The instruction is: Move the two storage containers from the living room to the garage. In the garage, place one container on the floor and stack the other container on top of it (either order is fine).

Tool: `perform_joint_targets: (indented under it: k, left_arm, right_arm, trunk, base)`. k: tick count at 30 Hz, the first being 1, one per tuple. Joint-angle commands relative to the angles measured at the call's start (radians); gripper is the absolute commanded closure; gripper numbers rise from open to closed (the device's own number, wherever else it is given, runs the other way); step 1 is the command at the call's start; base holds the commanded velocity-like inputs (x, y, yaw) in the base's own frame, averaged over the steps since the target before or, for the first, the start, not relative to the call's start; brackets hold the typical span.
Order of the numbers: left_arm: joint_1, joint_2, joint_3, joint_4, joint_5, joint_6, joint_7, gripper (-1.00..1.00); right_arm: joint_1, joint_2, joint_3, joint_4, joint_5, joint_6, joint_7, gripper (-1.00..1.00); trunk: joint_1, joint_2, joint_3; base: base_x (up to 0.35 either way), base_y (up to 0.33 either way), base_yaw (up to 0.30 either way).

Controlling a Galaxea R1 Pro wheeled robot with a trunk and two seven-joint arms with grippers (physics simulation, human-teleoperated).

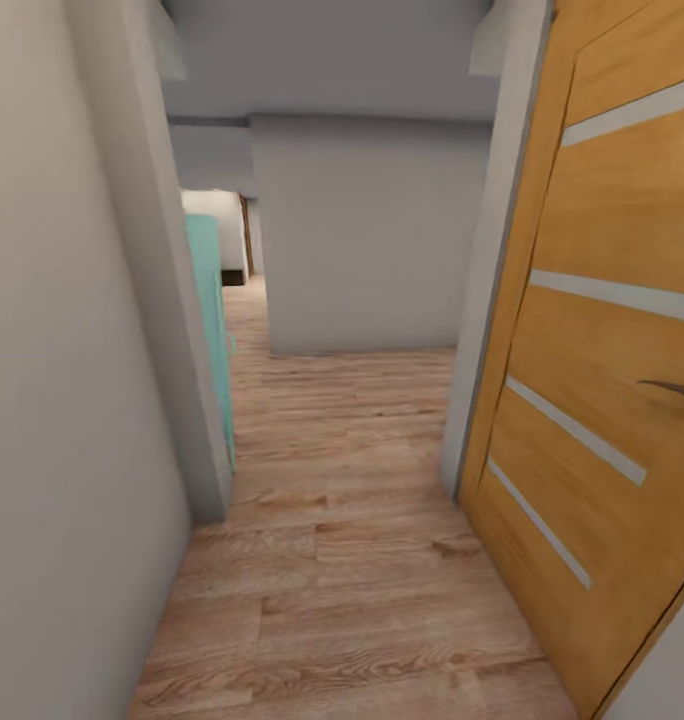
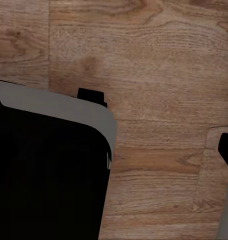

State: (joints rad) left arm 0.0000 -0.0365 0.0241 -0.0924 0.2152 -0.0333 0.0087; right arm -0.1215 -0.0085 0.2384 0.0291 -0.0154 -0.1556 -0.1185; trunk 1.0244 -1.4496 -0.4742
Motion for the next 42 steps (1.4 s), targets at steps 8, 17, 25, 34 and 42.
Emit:
perform_joint_targets:
  k: [8, 17, 25, 34, 42]
  left_arm:
    - [0.000, -0.001, 0.002, 0.000, 0.004, -0.001, 0.001, -1.00]
    - [0.000, 0.000, 0.002, 0.000, 0.004, 0.000, 0.001, -1.00]
    - [0.000, -0.001, 0.003, 0.000, 0.004, -0.002, 0.000, -1.00]
    - [0.000, -0.001, 0.002, 0.000, 0.004, -0.001, 0.001, -1.00]
    - [0.000, 0.000, 0.001, 0.000, 0.004, 0.002, 0.001, -1.00]
  right_arm:
    - [-0.001, -0.002, 0.008, 0.002, 0.003, -0.009, -0.003, -1.00]
    - [-0.001, -0.002, 0.009, 0.002, 0.003, -0.011, -0.003, -1.00]
    - [-0.001, -0.004, 0.010, 0.003, 0.006, -0.012, -0.002, -1.00]
    - [-0.001, 0.000, 0.012, 0.003, 0.009, -0.004, -0.002, -1.00]
    - [-0.001, -0.001, 0.012, 0.002, 0.009, -0.001, -0.003, -1.00]
  trunk:
    - [0.001, 0.000, -0.001]
    - [0.001, 0.000, -0.001]
    - [0.001, 0.000, -0.001]
    - [0.001, 0.000, -0.001]
    - [0.001, 0.000, -0.001]
  base:
    - [0.323, 0.000, 0.021]
    - [0.323, 0.000, 0.001]
    - [0.323, 0.000, 0.000]
    - [0.323, -0.001, 0.000]
    - [0.323, -0.055, 0.000]
